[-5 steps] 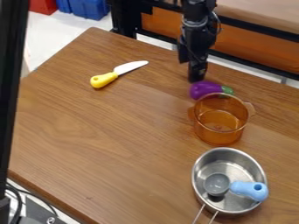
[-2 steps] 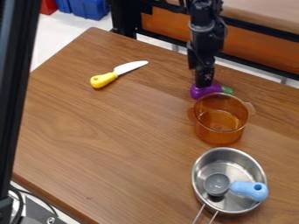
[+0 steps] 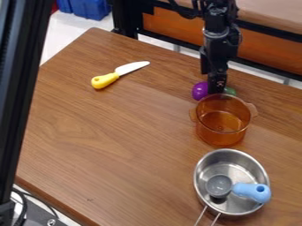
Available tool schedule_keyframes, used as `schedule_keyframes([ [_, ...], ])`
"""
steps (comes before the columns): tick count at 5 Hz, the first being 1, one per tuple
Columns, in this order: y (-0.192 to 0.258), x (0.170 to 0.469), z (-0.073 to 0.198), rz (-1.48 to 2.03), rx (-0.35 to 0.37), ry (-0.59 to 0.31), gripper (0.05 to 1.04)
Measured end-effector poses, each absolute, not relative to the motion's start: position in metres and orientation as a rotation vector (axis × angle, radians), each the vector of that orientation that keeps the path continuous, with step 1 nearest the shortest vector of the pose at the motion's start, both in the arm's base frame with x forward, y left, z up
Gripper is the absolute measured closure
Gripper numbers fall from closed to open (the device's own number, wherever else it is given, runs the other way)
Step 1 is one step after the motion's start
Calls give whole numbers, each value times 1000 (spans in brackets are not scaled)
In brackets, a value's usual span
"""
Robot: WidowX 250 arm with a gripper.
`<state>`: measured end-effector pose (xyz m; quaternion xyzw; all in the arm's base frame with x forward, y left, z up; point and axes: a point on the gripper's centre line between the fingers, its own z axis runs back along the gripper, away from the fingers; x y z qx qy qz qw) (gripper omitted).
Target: Take the eggplant and put it between the two right burners
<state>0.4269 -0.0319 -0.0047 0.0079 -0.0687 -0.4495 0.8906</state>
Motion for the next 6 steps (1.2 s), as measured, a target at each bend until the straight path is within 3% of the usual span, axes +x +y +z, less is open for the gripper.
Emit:
schedule_keyframes([
  [3, -33, 423, -24, -924, 19, -92, 88],
  [4, -34, 423, -24, -904, 18, -90, 134],
  [5, -32, 426, -26, -893, 28, -85, 385],
  [6, -29, 426, -24, -881, 16, -79, 419],
])
